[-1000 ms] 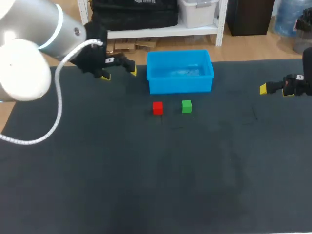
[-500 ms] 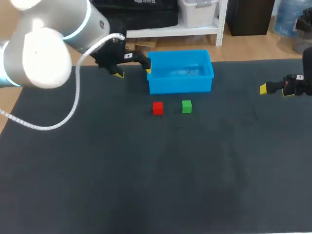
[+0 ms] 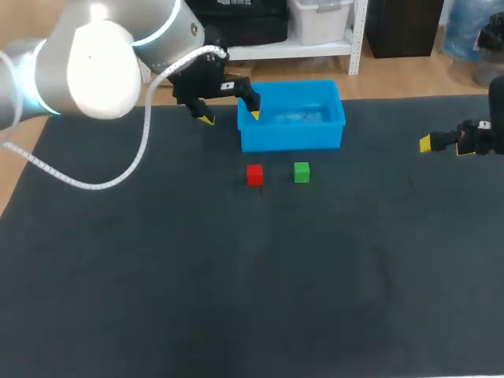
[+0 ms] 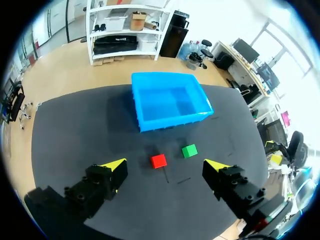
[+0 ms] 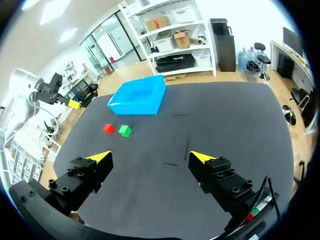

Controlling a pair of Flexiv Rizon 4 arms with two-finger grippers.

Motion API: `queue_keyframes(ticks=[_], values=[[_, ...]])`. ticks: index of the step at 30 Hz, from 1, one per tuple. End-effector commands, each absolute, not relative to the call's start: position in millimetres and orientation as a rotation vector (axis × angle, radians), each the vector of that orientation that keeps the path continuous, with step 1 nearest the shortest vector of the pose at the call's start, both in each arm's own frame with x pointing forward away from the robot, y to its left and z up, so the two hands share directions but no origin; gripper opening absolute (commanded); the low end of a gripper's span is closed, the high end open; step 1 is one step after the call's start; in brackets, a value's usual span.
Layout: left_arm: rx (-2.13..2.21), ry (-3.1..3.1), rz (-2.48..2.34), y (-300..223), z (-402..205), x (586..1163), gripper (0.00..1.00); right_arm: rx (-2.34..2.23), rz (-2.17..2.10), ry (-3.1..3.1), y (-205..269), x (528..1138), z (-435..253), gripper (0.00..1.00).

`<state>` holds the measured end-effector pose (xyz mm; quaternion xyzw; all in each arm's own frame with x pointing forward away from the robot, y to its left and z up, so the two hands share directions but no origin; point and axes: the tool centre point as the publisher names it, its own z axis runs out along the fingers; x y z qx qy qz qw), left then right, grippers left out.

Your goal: Use the left arm to pick the red cube and place it into the blue plastic box first, then use the right arm to grasp the green cube and put it into the same blue plastic box after the first action is fully finished.

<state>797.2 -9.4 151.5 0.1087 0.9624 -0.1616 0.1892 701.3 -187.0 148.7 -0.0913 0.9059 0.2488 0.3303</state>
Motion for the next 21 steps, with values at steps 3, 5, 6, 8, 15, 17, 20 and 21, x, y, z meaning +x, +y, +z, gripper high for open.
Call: queue_keyframes(ticks=[3,5,6,8,15,17,20,21], values=[[0.31,2.766,-0.417,-20.3,145.7,805.4,1.0,-0.238,0.648,2.37,-186.7,701.1,149.1,1.0],[0.302,2.79,-0.407,-21.4,141.3,804.6,1.0,-0.238,0.648,2.37,-186.7,701.1,149.1,1.0],[0.303,2.808,-0.392,-21.8,139.0,804.0,1.0,-0.238,0.648,2.37,-186.7,701.1,149.1,1.0],[0.301,2.825,-0.385,-22.7,134.1,802.7,1.0,-0.238,0.648,2.37,-186.7,701.1,149.1,1.0],[0.291,2.862,-0.362,-23.4,122.7,800.5,1.0,-0.238,0.648,2.37,-186.7,701.1,149.1,1.0],[0.287,2.869,-0.358,-23.0,119.5,800.4,1.0,-0.238,0.648,2.37,-186.7,701.1,149.1,1.0],[0.286,2.886,-0.338,-22.9,116.7,800.4,1.0,-0.238,0.648,2.37,-186.7,701.1,149.1,1.0],[0.286,2.888,-0.335,-22.9,116.5,800.4,1.0,-0.238,0.648,2.37,-186.7,701.1,149.1,1.0]])
